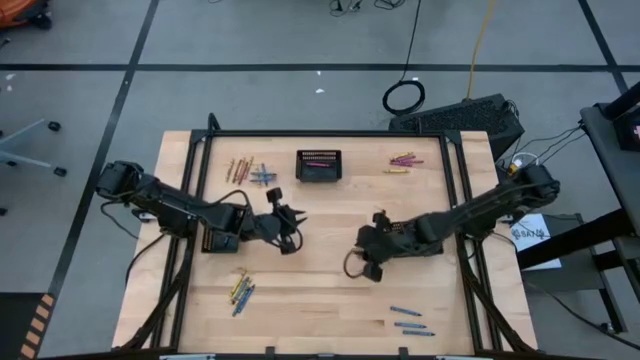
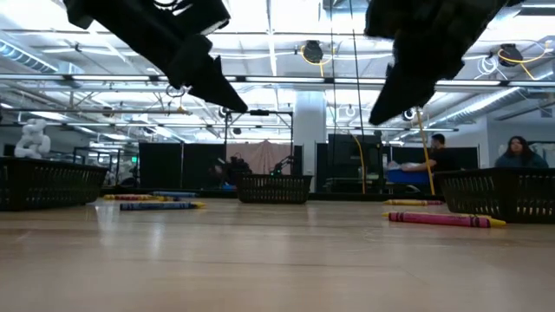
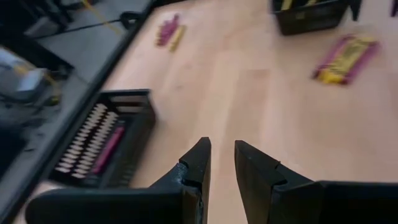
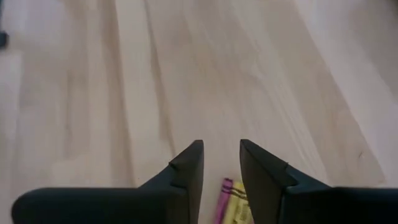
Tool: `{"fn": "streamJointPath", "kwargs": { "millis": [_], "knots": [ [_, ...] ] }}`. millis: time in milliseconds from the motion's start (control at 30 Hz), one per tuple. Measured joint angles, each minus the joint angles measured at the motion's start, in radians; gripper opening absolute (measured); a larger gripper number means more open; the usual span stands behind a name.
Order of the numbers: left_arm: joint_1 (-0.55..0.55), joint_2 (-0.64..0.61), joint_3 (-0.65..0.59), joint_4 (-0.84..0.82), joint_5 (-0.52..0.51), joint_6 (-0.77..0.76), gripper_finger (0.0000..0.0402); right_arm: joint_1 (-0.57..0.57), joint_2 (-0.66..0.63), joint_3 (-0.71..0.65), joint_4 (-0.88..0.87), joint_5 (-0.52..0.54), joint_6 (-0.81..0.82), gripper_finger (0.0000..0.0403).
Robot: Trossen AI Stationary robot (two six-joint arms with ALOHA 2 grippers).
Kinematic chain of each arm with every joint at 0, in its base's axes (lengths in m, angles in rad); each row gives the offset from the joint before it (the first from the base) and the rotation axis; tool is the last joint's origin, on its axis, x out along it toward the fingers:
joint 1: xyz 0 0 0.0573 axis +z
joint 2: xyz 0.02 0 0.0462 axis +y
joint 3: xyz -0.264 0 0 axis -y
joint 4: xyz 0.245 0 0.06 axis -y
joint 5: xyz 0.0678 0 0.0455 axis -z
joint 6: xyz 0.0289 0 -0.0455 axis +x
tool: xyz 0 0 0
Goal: Sort crayons
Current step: Put the blue crayon into the bottom left black bin
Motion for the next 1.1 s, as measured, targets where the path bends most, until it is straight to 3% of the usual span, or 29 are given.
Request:
{"fn": "streamJointPath", "kwargs": {
  "millis": [200, 433, 567, 767, 933, 1100],
  "knots": [
    [0.063, 0.0, 0.0, -0.006, -0.01, 0.022, 0.007, -0.113, 0.018, 0.0, -0.093, -0.081, -0.158, 0.0119],
    [0.167, 0.0, 0.0, -0.009, -0.009, -0.019, 0.007, -0.231, 0.018, 0.0, -0.173, -0.046, -0.299, 0.0137],
    [0.254, 0.0, 0.0, -0.029, 0.075, -0.073, 0.007, -0.272, 0.021, 0.0, -0.138, -0.026, -0.325, 0.0136],
    [0.29, -0.001, 0.0, -0.055, 0.117, -0.083, 0.007, -0.285, 0.057, 0.0, -0.125, -0.03, -0.368, 0.0135],
    [0.277, -0.001, 0.0, -0.016, 0.118, -0.083, 0.007, -0.266, 0.075, 0.0, -0.134, -0.109, -0.328, 0.0135],
    [0.256, -0.001, 0.0, -0.015, 0.121, -0.079, 0.007, -0.232, 0.075, 0.0, -0.123, -0.104, -0.289, 0.0135]
  ]
}}
